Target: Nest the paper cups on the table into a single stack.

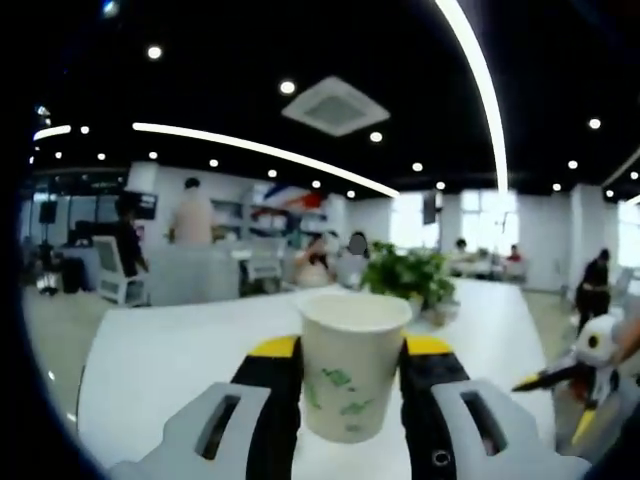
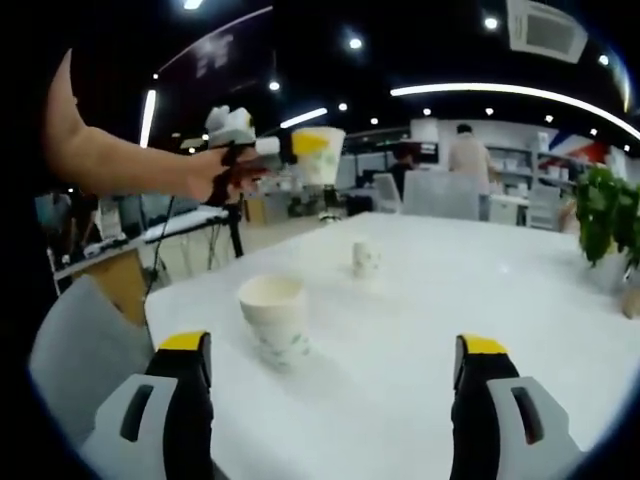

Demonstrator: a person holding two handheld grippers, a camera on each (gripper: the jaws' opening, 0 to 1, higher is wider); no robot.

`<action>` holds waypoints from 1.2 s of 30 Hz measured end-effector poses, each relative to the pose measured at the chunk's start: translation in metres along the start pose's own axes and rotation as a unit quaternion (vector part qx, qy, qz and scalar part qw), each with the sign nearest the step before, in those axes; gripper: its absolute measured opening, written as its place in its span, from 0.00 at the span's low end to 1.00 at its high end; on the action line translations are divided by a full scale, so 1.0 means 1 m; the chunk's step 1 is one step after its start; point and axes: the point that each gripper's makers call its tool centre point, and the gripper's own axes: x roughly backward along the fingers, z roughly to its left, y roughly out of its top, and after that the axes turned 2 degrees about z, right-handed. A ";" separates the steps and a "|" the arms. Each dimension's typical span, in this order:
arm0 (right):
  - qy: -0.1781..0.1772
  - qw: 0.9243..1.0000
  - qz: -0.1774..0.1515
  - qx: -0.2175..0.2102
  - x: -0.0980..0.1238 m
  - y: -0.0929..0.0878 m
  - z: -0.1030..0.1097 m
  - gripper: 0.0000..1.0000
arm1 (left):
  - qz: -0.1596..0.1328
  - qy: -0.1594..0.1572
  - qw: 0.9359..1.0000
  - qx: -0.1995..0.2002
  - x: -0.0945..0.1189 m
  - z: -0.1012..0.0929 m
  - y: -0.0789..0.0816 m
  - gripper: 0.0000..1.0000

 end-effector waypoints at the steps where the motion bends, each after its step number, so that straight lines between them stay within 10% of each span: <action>1: 0.000 1.000 0.001 0.001 0.000 0.000 0.000 0.99 | -0.004 -0.003 1.000 0.001 0.001 -0.004 0.002 0.38; 36: 0.002 1.000 -0.007 0.006 0.003 0.000 0.003 0.99 | -0.030 -0.046 0.999 0.002 0.031 -0.090 0.005 0.38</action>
